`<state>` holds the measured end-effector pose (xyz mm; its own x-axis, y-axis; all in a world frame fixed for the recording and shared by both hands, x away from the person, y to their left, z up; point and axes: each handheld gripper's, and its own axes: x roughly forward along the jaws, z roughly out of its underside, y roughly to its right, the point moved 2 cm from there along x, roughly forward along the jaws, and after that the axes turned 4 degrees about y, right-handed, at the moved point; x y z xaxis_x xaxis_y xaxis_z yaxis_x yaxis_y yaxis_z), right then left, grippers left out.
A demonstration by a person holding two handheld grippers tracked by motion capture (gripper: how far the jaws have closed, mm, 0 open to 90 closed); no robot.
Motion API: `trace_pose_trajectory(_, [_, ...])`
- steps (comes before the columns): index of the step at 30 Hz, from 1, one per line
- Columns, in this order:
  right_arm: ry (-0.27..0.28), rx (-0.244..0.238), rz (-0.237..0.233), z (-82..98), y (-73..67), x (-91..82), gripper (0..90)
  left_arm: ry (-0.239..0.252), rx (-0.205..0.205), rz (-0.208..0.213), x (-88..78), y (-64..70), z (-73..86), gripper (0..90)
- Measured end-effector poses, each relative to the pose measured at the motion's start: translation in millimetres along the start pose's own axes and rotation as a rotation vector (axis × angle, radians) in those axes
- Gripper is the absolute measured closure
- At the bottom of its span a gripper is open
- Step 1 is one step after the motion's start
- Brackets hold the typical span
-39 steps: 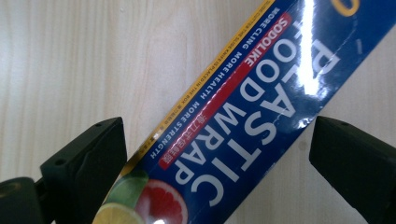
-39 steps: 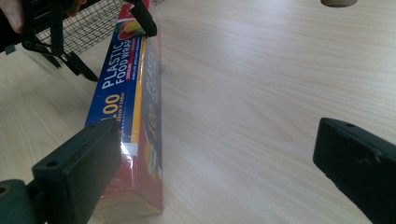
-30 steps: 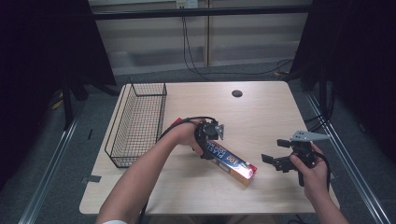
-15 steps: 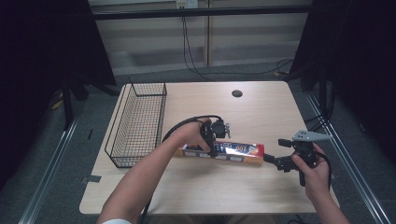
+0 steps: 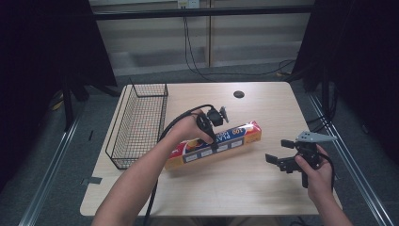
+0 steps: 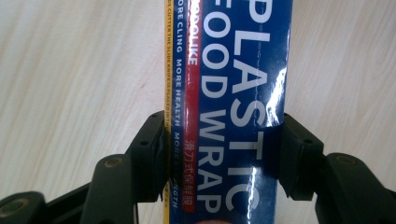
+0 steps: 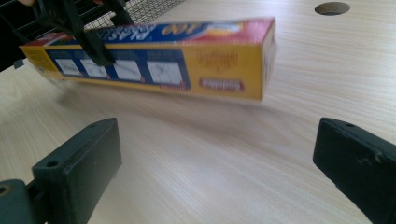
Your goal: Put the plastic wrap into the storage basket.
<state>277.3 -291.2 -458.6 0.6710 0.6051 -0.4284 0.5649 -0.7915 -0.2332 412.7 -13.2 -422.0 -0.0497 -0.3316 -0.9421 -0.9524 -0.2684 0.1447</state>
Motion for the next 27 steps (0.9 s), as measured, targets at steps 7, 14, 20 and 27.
trace_pose_trajectory(7, [0.004, 0.008, 0.000, -0.3, -0.5, -0.6, 0.9, -0.012, -0.090, -0.039, -25.7, -2.9, 1.8, 44.1])
trace_pose_trajectory(14, [0.010, 0.012, 0.007, -0.2, -0.1, -1.5, 0.9, -0.027, -0.148, -0.077, -43.1, -4.3, 3.2, 44.1])
trace_pose_trajectory(20, [0.010, 0.015, 0.000, -0.2, -1.4, -1.2, 0.9, -0.021, -0.216, -0.115, -58.9, -5.3, 6.6, 44.1])
trace_pose_trajectory(27, [0.008, 0.008, -0.005, -0.6, -3.7, 2.7, 0.9, -0.009, -0.280, -0.163, -75.4, -5.4, 13.4, 44.0])
